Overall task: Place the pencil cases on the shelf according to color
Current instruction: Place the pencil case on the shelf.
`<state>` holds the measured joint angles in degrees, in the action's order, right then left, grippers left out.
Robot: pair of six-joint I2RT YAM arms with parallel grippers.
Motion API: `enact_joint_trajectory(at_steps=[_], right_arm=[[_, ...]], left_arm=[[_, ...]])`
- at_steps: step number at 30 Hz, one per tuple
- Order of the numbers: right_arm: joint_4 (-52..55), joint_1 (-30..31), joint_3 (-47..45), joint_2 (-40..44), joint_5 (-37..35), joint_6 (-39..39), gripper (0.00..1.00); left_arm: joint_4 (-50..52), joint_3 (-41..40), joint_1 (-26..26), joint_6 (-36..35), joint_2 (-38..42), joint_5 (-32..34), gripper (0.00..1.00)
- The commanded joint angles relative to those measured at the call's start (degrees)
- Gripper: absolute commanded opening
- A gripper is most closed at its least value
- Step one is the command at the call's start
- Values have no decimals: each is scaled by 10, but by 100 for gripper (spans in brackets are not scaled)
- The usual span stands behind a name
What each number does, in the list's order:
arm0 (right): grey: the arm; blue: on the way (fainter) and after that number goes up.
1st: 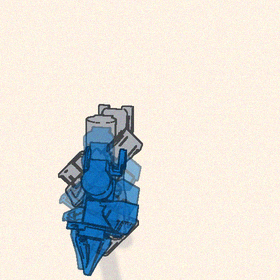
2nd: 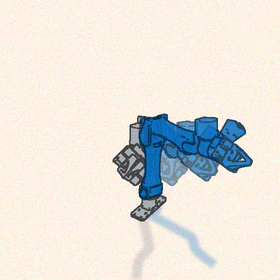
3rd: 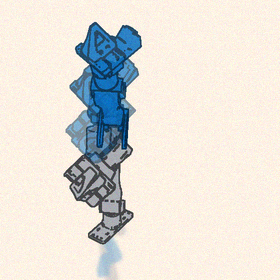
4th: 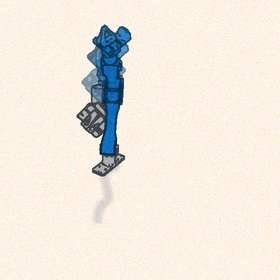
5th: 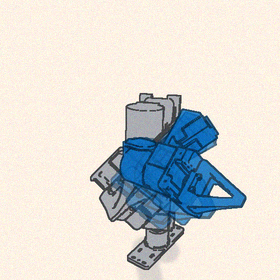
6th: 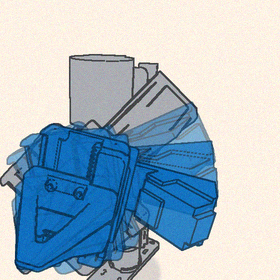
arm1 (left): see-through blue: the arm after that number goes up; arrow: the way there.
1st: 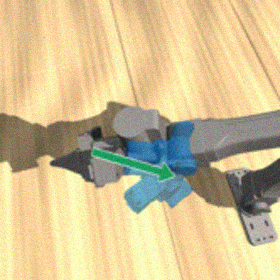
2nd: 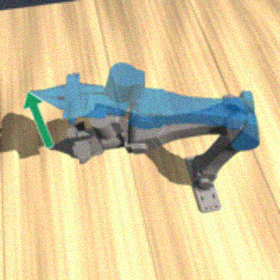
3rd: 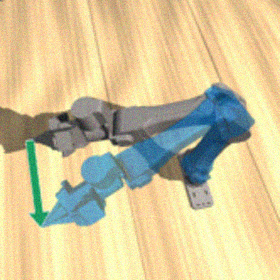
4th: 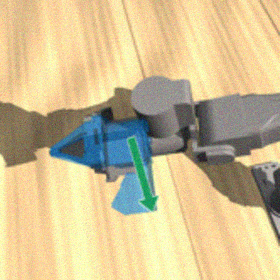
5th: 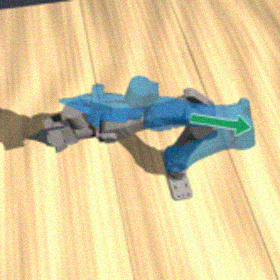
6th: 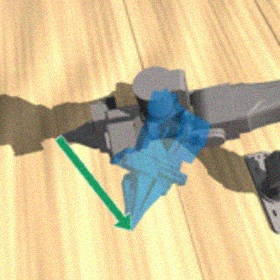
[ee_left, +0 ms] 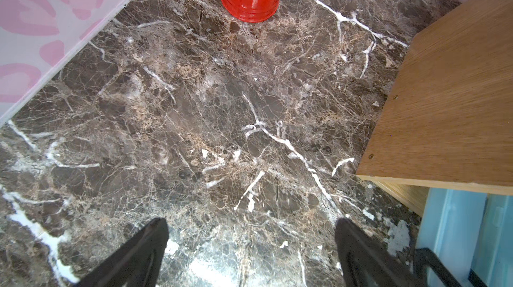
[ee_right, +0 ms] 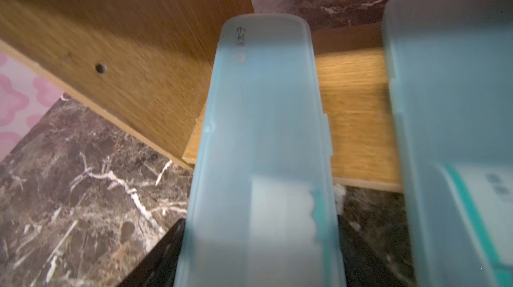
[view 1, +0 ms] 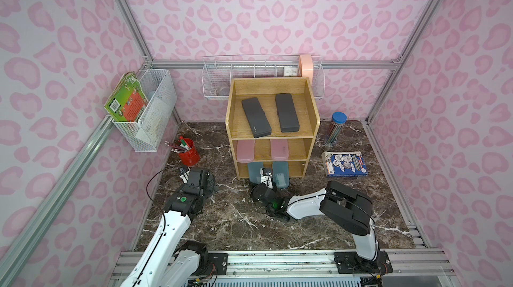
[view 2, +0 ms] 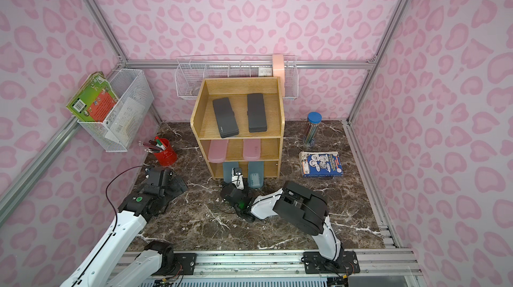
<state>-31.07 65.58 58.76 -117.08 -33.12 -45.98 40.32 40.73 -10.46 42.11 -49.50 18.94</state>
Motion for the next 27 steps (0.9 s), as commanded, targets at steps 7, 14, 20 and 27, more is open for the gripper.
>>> enact_joint_trajectory(at_steps=[7, 14, 20, 27], right_arm=[[23, 1, 24, -7, 18, -20, 91], [41, 23, -13, 56, -13, -12, 95], [77, 40, -48, 90, -27, -29, 95], [113, 61, -81, 112, -32, -46, 80]], left_arm=[[-2, -3, 0, -20, -3, 14, 99], [-2, 1, 0, -27, -6, 14, 99], [-5, 0, 0, -26, -9, 15, 99], [-5, 8, 0, -16, -21, 2, 99]])
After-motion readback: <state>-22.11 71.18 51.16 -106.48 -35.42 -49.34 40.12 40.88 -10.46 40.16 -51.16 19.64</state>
